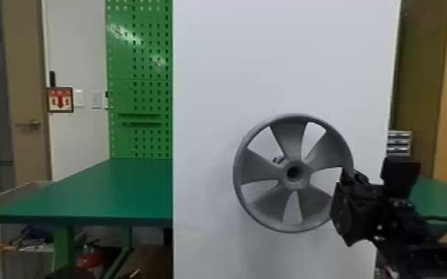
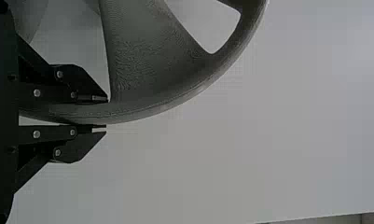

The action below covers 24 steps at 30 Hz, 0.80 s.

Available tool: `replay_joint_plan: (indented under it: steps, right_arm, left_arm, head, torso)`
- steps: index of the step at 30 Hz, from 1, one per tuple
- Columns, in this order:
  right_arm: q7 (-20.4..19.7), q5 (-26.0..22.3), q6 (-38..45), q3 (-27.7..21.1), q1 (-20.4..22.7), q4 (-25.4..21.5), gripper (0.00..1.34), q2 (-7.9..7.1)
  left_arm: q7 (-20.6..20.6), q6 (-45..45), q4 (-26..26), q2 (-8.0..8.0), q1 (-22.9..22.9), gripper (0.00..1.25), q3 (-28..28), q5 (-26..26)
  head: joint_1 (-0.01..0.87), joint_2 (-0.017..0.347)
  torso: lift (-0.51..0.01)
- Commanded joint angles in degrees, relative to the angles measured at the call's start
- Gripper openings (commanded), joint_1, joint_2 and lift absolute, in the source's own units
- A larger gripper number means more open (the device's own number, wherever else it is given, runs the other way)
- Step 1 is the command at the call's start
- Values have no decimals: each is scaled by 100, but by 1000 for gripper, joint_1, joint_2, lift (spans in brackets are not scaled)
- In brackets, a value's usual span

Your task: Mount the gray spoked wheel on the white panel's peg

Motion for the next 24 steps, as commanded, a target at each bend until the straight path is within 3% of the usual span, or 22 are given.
replay_joint_plan:
  steps: [1, 17, 24]
  right_arm:
    - [-59, -37, 31, 18, -18, 0, 172, 41]
    - [-217, 50, 128, -78, -176, 123, 172, 85]
    - [-217, 94, -92, -96, -273, 422, 172, 32]
  left_arm:
    - [0, 0, 0, -2, 7, 744, 10, 0]
    - [0, 0, 0, 7, 7, 744, 1, 9]
    - [0, 0, 0, 15, 16, 744, 10, 9]
  head:
    - [123, -8]
    - [123, -8]
    - [123, -8]
  torso:
    - [-404]
    - [-404]
    - [-404]
